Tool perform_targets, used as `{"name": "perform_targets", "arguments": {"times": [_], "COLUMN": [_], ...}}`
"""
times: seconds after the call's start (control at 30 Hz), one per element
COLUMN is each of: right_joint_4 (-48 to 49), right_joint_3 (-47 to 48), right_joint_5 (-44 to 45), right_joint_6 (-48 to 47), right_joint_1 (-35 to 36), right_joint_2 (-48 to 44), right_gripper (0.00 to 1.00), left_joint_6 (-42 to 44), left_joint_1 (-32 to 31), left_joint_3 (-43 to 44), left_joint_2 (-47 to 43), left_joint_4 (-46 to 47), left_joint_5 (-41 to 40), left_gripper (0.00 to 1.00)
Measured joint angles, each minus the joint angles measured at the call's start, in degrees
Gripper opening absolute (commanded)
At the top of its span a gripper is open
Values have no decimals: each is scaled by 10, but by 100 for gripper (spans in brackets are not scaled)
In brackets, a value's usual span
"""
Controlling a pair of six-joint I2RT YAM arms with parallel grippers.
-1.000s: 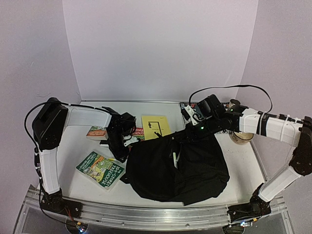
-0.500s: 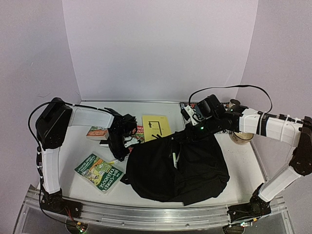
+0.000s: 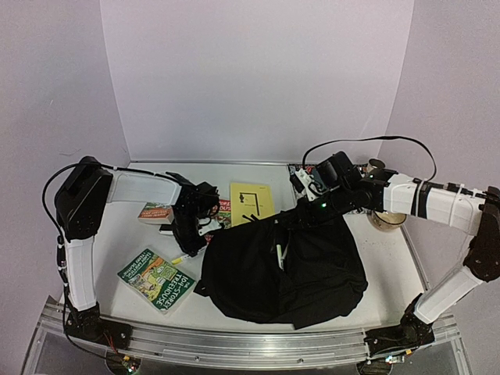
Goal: Pack the student bag
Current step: Pick up the pen at the center of the board.
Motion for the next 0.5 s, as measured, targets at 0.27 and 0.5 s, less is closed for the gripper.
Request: {"name": "perform_targets", "arguments": {"times": [0.27, 0.5], "right_joint_4": [0, 0], "right_joint_3": [0, 0], "right_joint_5": [0, 3], "right_joint_6": [0, 0], "right_joint_1": [0, 0], "right_joint_2": [0, 0], "right_gripper": [0, 0], "left_joint_6": [-16, -47], "left_joint_1": [0, 18], "left_joint_3": [0, 0], "left_joint_2": [-59, -82], "left_joint_4": [-25, -31], "left_joint_5": [-64, -131], "left_gripper": [0, 0]}}
